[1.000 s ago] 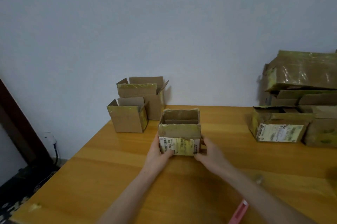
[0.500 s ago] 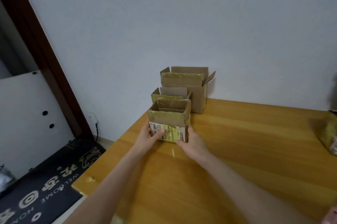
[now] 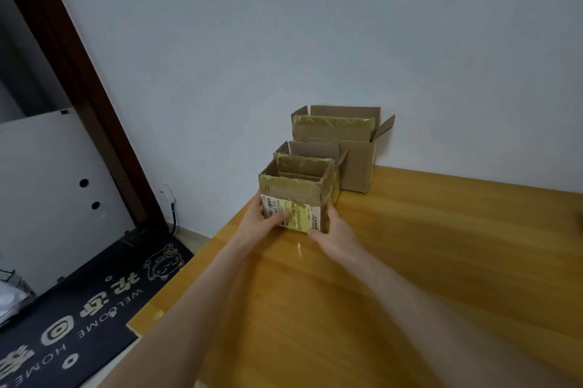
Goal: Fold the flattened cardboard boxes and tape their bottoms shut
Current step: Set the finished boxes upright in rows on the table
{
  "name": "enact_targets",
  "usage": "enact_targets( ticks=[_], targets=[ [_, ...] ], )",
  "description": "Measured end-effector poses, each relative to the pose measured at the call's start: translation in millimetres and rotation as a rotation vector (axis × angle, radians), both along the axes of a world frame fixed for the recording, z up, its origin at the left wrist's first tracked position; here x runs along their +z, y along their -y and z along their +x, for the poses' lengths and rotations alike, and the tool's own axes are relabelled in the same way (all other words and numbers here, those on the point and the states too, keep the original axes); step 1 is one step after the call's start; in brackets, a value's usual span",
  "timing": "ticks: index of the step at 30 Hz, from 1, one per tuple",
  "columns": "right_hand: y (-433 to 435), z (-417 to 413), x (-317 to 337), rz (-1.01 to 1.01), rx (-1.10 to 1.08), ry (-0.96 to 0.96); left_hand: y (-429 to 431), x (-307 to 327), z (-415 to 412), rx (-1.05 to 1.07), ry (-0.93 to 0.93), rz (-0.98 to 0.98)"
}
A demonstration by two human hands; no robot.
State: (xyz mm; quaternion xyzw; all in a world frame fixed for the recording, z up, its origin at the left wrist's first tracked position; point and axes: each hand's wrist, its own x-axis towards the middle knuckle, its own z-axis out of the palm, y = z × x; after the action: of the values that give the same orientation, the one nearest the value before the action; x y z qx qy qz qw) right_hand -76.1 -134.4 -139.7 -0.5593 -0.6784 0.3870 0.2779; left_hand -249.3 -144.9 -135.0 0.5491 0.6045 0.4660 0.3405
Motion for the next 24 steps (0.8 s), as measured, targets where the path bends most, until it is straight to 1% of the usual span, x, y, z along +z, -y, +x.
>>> enact_targets(
  ticks=[4,6,8,9,11,14,16,20,24],
  targets=[
    [7.0,14.9,4.6,0.002,-0.011,-0.021,11.0,1.6,1.0,0.02,0.0,-0.023],
    [14.6,28.8,10.7,0.019,-0.025,-0.023,23.7,2.2,10.6,0.171,-0.008,0.028],
    [21.4,46.3,15.8,0.036,-0.042,-0.033,40.2,1.0,27.4,0.358,-0.045,0.142],
    [25.0,56.2,18.1,0.038,-0.053,-0.046,49.6,0.9,39.7,0.394,-0.064,0.209],
    [34.1,77.7,25.4,0.063,-0.075,-0.082,63.0,4.1,72.2,0.316,-0.073,0.293],
    [45.8,118.9,37.2,0.144,-0.146,-0.099,66.0,10.7,129.5,0.127,-0.092,0.32],
    [53.4,156.7,43.0,0.197,-0.232,-0.106,60.3,16.7,174.1,0.032,-0.096,0.293],
    [69.8,248.6,45.5,0.296,-0.438,-0.112,50.1,25.8,273.9,-0.099,-0.122,0.223],
    [85.1,335.1,38.5,0.432,-0.743,-0.087,42.7,27.3,363.1,-0.209,-0.165,0.169]
  ],
)
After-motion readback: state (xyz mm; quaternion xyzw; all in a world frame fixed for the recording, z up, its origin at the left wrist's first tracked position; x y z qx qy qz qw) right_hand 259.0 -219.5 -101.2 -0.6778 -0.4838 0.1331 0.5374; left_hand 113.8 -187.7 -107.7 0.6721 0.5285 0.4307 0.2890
